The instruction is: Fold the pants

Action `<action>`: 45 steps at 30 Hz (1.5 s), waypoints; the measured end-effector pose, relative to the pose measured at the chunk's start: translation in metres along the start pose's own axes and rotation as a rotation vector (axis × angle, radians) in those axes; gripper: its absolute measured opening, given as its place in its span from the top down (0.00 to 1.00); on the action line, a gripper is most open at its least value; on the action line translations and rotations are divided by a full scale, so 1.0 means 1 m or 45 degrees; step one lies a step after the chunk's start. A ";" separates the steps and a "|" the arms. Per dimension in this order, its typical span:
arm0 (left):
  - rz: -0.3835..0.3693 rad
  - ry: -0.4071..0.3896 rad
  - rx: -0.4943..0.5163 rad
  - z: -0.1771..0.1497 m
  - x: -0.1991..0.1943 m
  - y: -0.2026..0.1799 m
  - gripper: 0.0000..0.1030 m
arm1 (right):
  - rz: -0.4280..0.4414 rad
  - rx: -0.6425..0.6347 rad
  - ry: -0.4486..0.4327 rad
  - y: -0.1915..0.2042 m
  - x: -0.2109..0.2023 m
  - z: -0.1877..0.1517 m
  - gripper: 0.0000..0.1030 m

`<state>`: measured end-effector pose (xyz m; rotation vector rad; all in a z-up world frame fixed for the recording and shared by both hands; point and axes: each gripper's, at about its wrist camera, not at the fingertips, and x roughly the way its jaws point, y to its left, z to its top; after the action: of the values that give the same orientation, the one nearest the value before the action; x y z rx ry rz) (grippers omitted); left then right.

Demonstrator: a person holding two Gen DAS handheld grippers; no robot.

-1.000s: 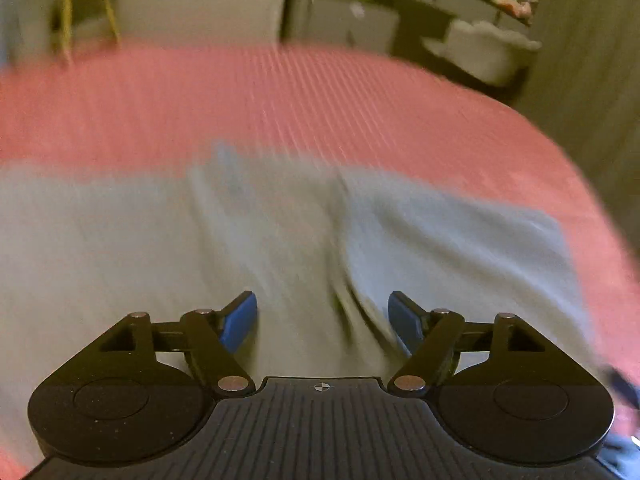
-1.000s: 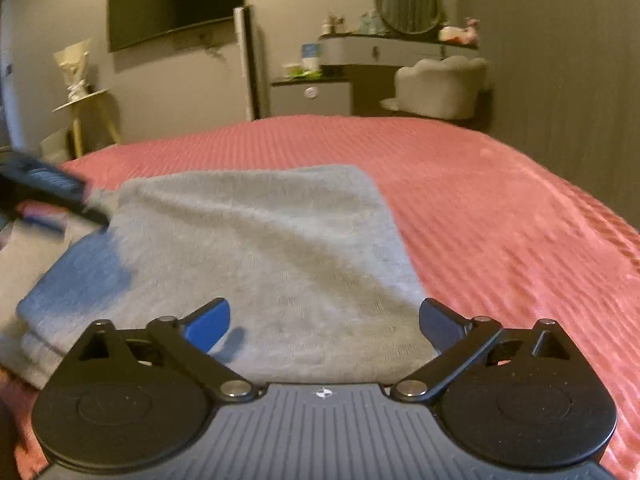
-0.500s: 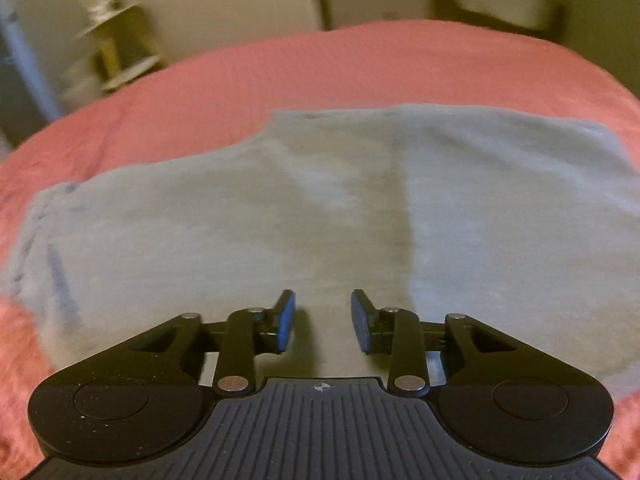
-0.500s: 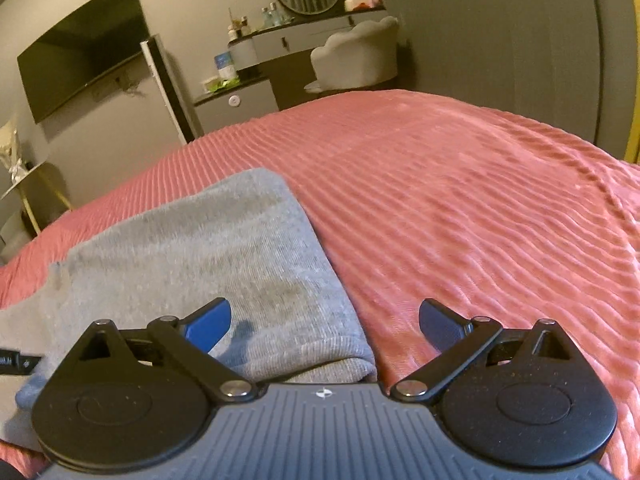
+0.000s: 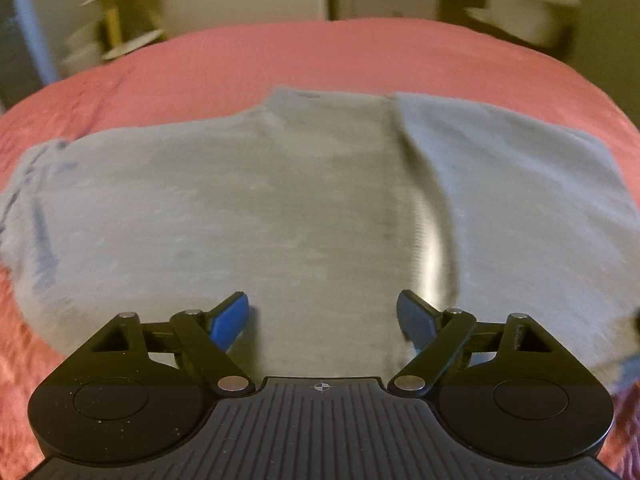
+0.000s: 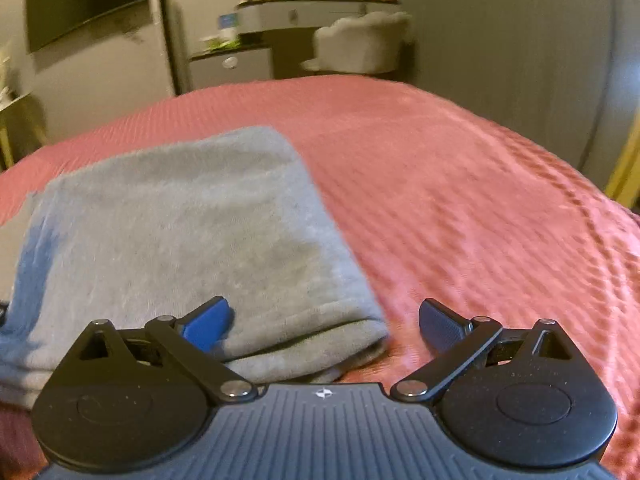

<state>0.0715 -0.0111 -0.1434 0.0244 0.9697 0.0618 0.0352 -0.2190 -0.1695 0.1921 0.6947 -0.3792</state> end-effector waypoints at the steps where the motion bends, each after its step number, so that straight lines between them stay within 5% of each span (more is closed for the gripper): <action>1: -0.011 0.009 -0.027 0.003 0.002 0.003 0.17 | -0.037 0.005 -0.030 -0.002 -0.004 0.001 0.03; 4: -0.056 0.048 -0.088 0.009 0.012 0.015 0.17 | -0.099 -0.008 -0.080 -0.004 -0.009 0.000 0.03; 19: -0.038 0.053 -0.071 0.012 0.022 0.010 0.12 | -0.015 -0.004 -0.050 0.005 0.011 -0.012 0.03; 26: -0.082 0.053 -0.154 0.011 0.018 0.022 0.11 | 0.058 0.093 0.035 -0.005 0.019 -0.009 0.03; 30: -0.098 0.029 -0.227 0.013 0.001 0.046 0.11 | 0.023 0.018 0.066 0.002 0.017 0.008 0.03; 36: 0.085 -0.108 -0.279 0.018 -0.010 0.090 0.07 | -0.167 -0.196 -0.103 0.045 0.028 0.054 0.03; 41: -0.009 0.046 -0.513 0.012 0.018 0.131 0.07 | -0.267 -0.270 -0.035 0.094 0.071 0.086 0.03; 43: -0.016 0.022 -0.524 0.011 0.019 0.133 0.07 | -0.267 -0.323 0.041 0.126 0.091 0.084 0.03; 45: -0.002 0.012 -0.486 0.012 0.018 0.128 0.07 | -0.266 -0.390 0.005 0.162 0.092 0.076 0.03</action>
<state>0.0866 0.1180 -0.1452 -0.3277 0.9547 0.2443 0.2098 -0.1193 -0.1647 -0.1718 0.7698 -0.4663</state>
